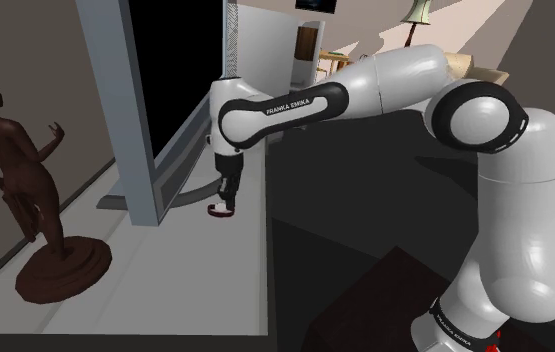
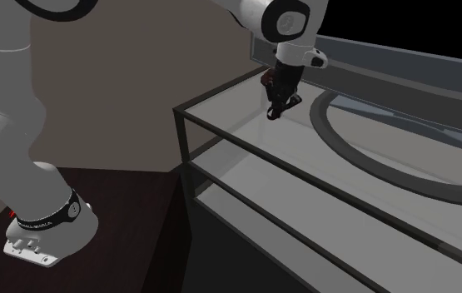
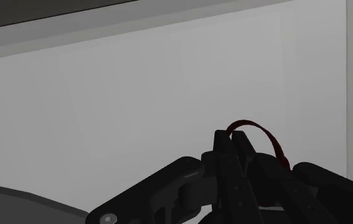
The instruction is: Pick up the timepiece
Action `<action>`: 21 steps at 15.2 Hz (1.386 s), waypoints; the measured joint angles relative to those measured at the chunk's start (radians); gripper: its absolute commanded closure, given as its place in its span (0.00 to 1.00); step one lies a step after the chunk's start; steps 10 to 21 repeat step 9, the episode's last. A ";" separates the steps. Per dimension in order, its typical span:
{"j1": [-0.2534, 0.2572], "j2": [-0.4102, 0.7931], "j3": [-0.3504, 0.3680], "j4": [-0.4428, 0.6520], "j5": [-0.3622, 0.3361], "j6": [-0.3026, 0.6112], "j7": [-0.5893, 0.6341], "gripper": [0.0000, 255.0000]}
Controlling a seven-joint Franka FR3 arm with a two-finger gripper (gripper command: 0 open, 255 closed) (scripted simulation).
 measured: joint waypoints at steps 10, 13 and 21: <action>0.000 -0.031 0.004 0.069 0.006 -0.099 0.002 1.00; 0.000 -0.031 0.004 0.069 0.006 -0.099 0.002 1.00; 0.000 -0.031 0.004 0.069 0.006 -0.099 0.002 1.00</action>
